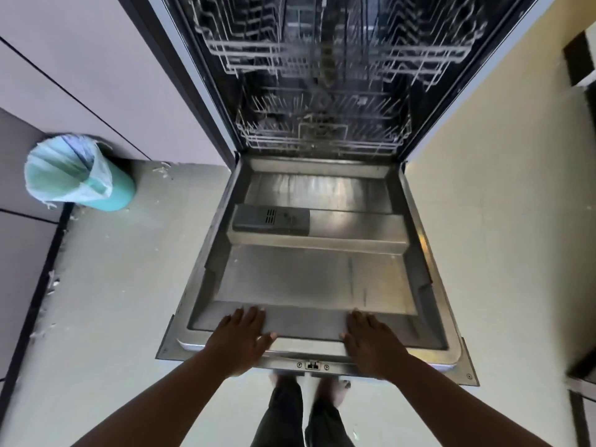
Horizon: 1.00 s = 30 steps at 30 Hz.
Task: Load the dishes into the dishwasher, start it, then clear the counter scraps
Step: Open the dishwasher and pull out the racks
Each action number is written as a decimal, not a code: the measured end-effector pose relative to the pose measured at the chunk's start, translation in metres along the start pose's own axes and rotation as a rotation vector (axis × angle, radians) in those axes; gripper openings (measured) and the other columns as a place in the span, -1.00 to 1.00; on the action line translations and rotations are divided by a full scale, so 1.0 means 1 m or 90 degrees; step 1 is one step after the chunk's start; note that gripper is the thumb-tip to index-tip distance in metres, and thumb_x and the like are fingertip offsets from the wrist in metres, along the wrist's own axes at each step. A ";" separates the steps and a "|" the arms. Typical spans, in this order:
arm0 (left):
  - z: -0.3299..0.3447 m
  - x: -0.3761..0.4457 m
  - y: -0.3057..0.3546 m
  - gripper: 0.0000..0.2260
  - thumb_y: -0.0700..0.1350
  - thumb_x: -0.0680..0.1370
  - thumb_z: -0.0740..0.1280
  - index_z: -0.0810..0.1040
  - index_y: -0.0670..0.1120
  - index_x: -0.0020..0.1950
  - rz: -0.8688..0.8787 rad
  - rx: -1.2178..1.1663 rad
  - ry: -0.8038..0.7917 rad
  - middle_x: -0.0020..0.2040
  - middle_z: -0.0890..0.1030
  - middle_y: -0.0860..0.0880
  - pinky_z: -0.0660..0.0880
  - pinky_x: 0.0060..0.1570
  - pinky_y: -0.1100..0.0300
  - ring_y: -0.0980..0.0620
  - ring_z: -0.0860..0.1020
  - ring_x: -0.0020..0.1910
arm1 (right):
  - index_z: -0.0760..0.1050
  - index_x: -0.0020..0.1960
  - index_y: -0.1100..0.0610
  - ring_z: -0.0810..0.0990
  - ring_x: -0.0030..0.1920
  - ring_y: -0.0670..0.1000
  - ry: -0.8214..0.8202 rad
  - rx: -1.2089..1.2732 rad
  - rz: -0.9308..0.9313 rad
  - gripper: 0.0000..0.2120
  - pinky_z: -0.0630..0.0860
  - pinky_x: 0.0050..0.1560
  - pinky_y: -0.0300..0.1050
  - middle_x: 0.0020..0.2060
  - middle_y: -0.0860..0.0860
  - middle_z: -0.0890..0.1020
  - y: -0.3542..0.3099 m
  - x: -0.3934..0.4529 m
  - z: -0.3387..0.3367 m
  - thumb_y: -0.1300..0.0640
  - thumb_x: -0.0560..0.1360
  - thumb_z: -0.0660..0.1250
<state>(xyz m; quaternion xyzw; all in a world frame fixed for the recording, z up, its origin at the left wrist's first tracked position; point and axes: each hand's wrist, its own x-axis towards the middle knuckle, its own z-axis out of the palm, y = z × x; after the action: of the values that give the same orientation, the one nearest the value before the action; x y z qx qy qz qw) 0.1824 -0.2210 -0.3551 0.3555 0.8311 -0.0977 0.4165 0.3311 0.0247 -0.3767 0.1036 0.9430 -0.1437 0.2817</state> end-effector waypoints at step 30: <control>0.161 0.151 -0.019 -0.42 0.16 0.65 -0.04 -0.15 -0.04 0.58 -0.014 0.029 -0.212 0.59 -0.14 -0.03 0.02 0.47 -0.11 -0.11 -0.12 0.56 | -0.32 0.54 0.17 -0.19 0.54 0.21 -0.262 0.023 0.067 -0.35 -0.09 0.50 0.07 0.55 0.11 -0.24 0.019 0.078 0.197 -0.12 0.65 -0.09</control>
<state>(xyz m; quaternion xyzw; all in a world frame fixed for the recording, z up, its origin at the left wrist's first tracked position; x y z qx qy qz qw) 0.2095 -0.2315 -0.5742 0.3345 0.7522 -0.1789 0.5388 0.3718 -0.0132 -0.5824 0.1261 0.8562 -0.1635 0.4736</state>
